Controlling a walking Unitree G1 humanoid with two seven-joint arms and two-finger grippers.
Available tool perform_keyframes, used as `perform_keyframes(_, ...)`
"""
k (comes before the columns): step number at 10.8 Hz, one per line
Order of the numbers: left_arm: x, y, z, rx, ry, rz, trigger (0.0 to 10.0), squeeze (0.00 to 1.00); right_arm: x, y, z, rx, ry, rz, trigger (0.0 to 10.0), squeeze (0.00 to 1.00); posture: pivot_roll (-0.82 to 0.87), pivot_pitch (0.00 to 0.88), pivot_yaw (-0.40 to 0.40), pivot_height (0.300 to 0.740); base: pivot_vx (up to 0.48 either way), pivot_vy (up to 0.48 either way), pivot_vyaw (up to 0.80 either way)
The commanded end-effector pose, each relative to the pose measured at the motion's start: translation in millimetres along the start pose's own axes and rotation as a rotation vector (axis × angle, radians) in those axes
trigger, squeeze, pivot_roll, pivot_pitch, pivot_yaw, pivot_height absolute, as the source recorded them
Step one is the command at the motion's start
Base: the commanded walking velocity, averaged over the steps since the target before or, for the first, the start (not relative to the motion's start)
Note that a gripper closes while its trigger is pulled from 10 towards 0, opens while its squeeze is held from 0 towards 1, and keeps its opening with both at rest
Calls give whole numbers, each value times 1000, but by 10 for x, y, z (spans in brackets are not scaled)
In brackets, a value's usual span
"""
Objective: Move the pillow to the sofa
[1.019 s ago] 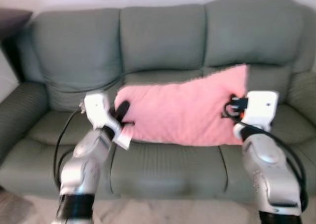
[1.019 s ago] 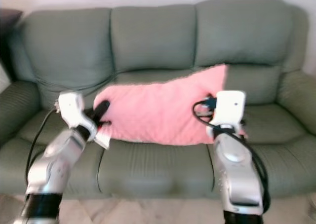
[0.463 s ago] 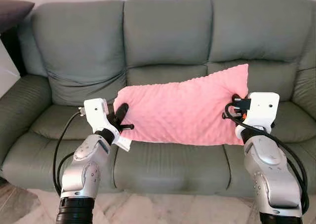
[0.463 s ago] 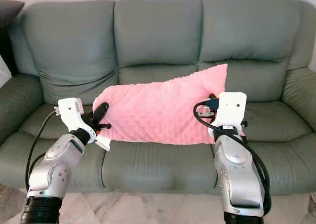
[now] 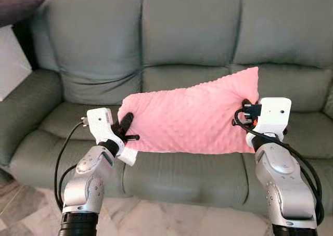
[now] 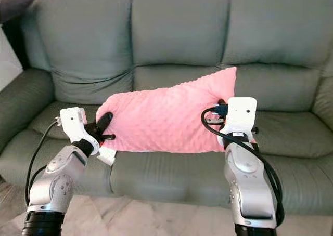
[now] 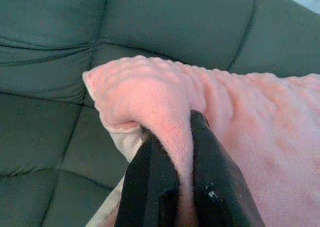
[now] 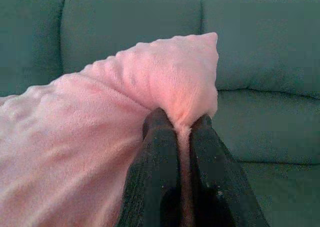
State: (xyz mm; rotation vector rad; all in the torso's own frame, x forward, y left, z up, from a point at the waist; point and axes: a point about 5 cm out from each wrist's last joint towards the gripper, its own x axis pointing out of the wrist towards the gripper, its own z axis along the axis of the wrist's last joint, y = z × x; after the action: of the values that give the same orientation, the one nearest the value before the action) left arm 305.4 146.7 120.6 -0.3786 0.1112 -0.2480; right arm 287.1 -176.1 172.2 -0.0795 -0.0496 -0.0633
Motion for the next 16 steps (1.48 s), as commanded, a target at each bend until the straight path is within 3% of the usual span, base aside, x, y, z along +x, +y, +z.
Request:
perform_keyframes(1,-6,-22,82,5,-39,-23,10000,0,4,7,89,-1,-46,-2,10000,0,-214,0,41,740,296,0,0)
perform_keyframes(11,2,-66,72,5,-29,-59,10000,0,12,13,85,-5,-45,-1,10000,0,-218,0,42,740,464,0,0)
perform_keyframes(16,-5,-57,53,-2,-16,-50,10000,0,16,26,72,-9,-37,6,10000,0,-213,0,40,740,0,0,0)
